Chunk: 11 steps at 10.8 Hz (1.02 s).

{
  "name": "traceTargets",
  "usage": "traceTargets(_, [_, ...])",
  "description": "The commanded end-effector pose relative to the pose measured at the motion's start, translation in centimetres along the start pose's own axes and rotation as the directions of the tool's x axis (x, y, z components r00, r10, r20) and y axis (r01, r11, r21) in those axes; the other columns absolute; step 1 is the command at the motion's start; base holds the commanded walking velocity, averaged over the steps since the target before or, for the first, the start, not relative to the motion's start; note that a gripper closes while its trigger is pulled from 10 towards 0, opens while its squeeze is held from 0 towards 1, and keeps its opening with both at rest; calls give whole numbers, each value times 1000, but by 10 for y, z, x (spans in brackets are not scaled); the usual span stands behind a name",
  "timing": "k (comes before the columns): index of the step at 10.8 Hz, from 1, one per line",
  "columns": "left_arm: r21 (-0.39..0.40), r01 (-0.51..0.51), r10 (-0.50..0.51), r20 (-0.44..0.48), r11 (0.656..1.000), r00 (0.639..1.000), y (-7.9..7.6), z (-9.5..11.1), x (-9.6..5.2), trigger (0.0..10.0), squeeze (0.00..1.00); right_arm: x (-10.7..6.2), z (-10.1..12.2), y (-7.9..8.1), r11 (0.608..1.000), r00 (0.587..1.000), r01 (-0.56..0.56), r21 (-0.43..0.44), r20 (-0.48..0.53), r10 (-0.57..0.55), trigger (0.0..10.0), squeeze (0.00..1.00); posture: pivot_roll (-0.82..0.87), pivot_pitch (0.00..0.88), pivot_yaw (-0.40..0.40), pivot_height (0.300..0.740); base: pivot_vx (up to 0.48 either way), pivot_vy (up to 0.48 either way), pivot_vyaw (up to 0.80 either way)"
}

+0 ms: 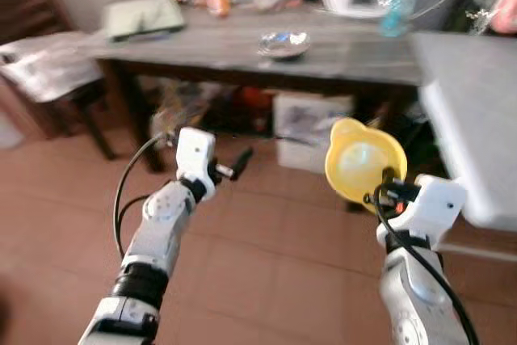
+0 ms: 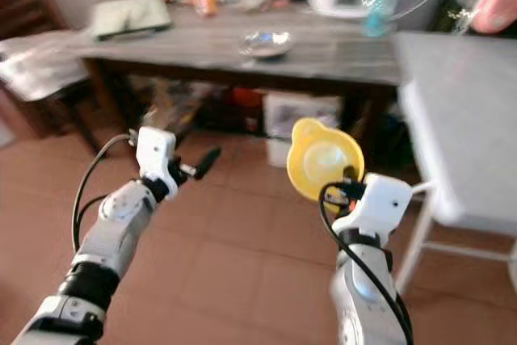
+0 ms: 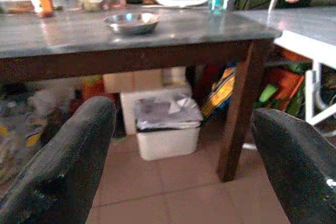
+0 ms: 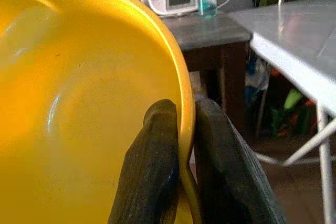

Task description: Setting the table

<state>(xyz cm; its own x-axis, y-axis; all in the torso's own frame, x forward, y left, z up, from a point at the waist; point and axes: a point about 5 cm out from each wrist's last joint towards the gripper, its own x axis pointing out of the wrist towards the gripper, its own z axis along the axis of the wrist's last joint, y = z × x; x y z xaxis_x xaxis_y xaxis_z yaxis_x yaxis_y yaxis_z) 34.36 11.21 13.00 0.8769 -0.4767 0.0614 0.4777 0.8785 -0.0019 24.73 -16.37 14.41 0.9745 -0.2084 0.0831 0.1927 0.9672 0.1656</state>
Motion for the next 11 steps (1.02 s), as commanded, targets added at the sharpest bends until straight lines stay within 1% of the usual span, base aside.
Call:
traceTargets(1, [20, 18, -18, 18, 1000, 1000, -5, 4, 3, 10000, 0, 0, 2, -3, 1000, 1000, 12, -13, 11, -12, 10000, 0, 32, 59, 52, 740, 0, 0, 0])
traceTargets(2, [10, -10, 10, 34, 1000, 999, -4, 6, 4, 10000, 0, 0, 2, -3, 1000, 1000, 6, -31, 18, -5, 10000, 0, 32, 58, 52, 740, 0, 0, 0])
traceTargets(4, [-2, -28, 29, 46, 1000, 999, -3, 7, 4, 10000, 0, 1, 3, -5, 999, 1000, 13, -42, 23, -12, 10000, 0, 34, 55, 52, 740, 0, 0, 0])
traceTargets(6, [-8, -2, 3, 75, 1000, 997, -7, 11, 6, 10000, 0, 2, 3, -4, 998, 1000, 8, -56, 30, -6, 10000, 0, 34, 48, 53, 740, 0, 0, 0])
traceTargets(7, [-16, 19, -17, 85, 1000, 996, -10, 12, 8, 10000, 0, 3, 3, -4, 998, 999, 10, -61, 33, -8, 10000, 0, 31, 44, 53, 740, 274, 0, 0])
traceTargets(8, [-21, 25, -23, 81, 999, 996, -12, 11, 9, 10000, 0, 3, 4, -5, 996, 999, 8, -84, 40, -5, 10000, 0, 23, 36, 54, 740, 296, 0, 0])
traceTargets(11, [-38, 50, -47, 74, 998, 996, -18, 8, 12, 10000, 0, 2, 5, -9, 996, 999, 20, -88, 43, -16, 10000, 0, 10, 22, 53, 740, 331, 0, 0])
